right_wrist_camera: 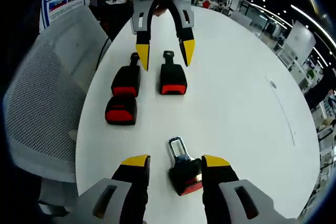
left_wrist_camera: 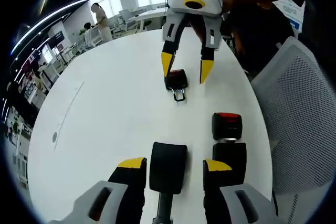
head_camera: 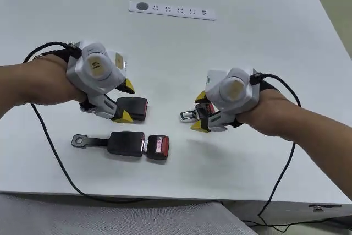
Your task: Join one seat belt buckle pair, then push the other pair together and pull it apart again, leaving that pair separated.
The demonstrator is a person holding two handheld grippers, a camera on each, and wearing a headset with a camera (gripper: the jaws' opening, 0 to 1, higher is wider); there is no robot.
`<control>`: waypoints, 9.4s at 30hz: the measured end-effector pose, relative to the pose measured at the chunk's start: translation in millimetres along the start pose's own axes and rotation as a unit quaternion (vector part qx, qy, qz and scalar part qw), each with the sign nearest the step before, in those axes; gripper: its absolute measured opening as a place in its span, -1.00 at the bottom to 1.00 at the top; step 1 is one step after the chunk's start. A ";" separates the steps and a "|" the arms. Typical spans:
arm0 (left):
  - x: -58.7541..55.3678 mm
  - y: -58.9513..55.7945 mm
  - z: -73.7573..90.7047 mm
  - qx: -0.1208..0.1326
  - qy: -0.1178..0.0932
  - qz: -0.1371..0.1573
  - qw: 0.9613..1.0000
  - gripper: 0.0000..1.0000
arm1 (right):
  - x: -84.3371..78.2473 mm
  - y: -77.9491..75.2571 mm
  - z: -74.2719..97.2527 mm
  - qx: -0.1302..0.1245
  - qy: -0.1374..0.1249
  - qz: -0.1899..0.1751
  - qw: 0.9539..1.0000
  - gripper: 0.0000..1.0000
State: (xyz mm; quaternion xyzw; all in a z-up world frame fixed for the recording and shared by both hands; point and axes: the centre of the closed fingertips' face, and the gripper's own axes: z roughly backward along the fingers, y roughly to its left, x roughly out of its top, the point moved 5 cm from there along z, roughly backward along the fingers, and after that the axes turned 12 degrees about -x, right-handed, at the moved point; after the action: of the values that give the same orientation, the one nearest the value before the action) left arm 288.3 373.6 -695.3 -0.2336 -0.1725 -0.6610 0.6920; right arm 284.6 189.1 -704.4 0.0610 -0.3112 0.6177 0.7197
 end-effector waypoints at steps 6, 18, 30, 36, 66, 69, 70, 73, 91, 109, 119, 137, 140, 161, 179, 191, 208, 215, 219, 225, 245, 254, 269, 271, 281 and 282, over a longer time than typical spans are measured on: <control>-5.7 9.6 -7.5 -0.011 0.005 0.011 1.000 -0.07 | -16.1 -11.3 -2.7 0.005 0.014 0.020 1.000 -0.22; -19.7 15.5 -20.8 -0.035 0.033 0.008 0.999 -0.16 | -35.3 -16.2 -19.5 0.033 0.029 0.042 0.998 -0.27; -28.1 18.8 -24.8 -0.042 0.042 0.001 0.998 -0.30 | -36.8 -13.8 -21.7 0.047 0.020 0.029 0.998 -0.34; -28.3 19.0 -25.9 -0.045 0.058 -0.015 0.997 -0.33 | -36.6 -13.1 -22.7 0.041 0.019 0.007 0.999 -0.36; -29.2 18.8 -27.0 -0.044 0.056 0.013 0.997 -0.33 | 1.0 1.3 -40.3 0.018 0.000 -0.023 1.000 -0.38; -29.5 19.4 -27.5 -0.045 0.056 0.014 0.997 -0.33 | 8.4 2.5 -43.5 0.020 -0.006 -0.025 0.999 -0.38; -29.5 19.3 -27.5 -0.045 0.055 0.014 0.997 -0.33 | 11.1 2.9 -45.3 0.021 -0.007 -0.026 0.999 -0.38; -29.4 19.1 -27.7 -0.045 0.056 0.015 0.997 -0.33 | 16.6 4.2 -48.7 0.024 -0.010 -0.023 0.999 -0.38; -30.0 17.7 -28.6 -0.042 0.059 0.013 0.997 -0.33 | 32.2 9.4 -57.2 0.017 -0.013 -0.012 1.000 -0.40; -25.7 16.3 -27.8 -0.047 0.065 0.014 0.997 -0.33 | 31.3 6.7 -61.2 0.017 -0.018 0.007 1.000 -0.39; -26.6 17.8 -27.8 -0.049 0.060 0.011 0.997 -0.33 | 43.8 10.7 -64.9 0.024 -0.026 0.009 0.999 -0.40; -28.0 17.5 -27.4 -0.051 0.057 0.005 0.997 -0.36 | 51.2 11.1 -65.5 0.032 -0.016 0.003 0.999 -0.43; -28.2 18.1 -28.6 -0.050 0.054 0.006 0.997 -0.36 | 55.6 12.7 -70.7 0.033 -0.022 -0.001 0.999 -0.43; -27.3 18.1 -28.0 -0.049 0.058 0.011 0.997 -0.35 | 56.2 13.3 -72.4 0.029 -0.018 0.001 0.999 -0.42; -27.0 17.1 -27.7 -0.050 0.062 0.009 0.997 -0.34 | 39.3 11.7 -59.5 0.021 -0.021 0.005 1.000 -0.40; -27.7 17.9 -28.3 -0.053 0.064 0.004 0.997 -0.34 | 11.9 4.3 -43.3 0.013 -0.005 -0.008 1.000 -0.40; -28.6 18.8 -28.7 -0.054 0.063 0.000 0.997 -0.33 | -31.2 -6.5 -19.6 0.021 0.012 -0.022 0.999 -0.37; -27.6 18.9 -28.9 -0.055 0.065 -0.004 0.996 -0.32 | -37.2 -8.1 -28.3 0.026 0.015 -0.024 0.999 -0.35; -27.2 18.5 -28.7 -0.054 0.066 0.000 0.996 -0.32 | -33.7 -9.0 -23.9 0.029 0.018 -0.035 0.999 -0.33; -26.0 18.3 -28.1 -0.038 0.067 -0.010 0.997 -0.28 | -33.4 -11.1 -23.7 0.012 0.026 -0.038 0.999 -0.23; -18.7 -22.9 10.4 0.054 -0.044 0.057 0.996 0.21 | -6.3 37.1 17.6 -0.090 -0.052 -0.136 0.985 0.16; -41.0 -55.1 24.1 0.083 -0.052 0.093 0.991 0.59 | -12.0 59.1 35.6 -0.106 -0.063 -0.184 0.975 0.43; -79.4 -81.3 38.3 0.107 -0.075 0.166 0.977 1.00 | -34.4 68.4 48.5 -0.116 -0.066 -0.231 0.964 0.87; -85.3 -81.5 40.8 0.109 -0.081 0.177 0.975 1.00 | -33.8 69.6 49.2 -0.116 -0.072 -0.238 0.962 0.99; -98.6 -92.1 41.7 0.114 -0.095 0.217 0.965 1.00 | -30.0 76.4 50.3 -0.113 -0.078 -0.234 0.963 0.98; -98.7 -92.7 41.7 0.115 -0.095 0.215 0.965 1.00 | -31.2 76.0 49.2 -0.113 -0.077 -0.235 0.962 0.98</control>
State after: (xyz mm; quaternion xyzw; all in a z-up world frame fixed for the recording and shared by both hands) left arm 192.4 477.3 -705.9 -0.2457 -0.2580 -0.4475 0.8202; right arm 194.5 156.8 -704.0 0.0985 -0.4106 0.3855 0.8205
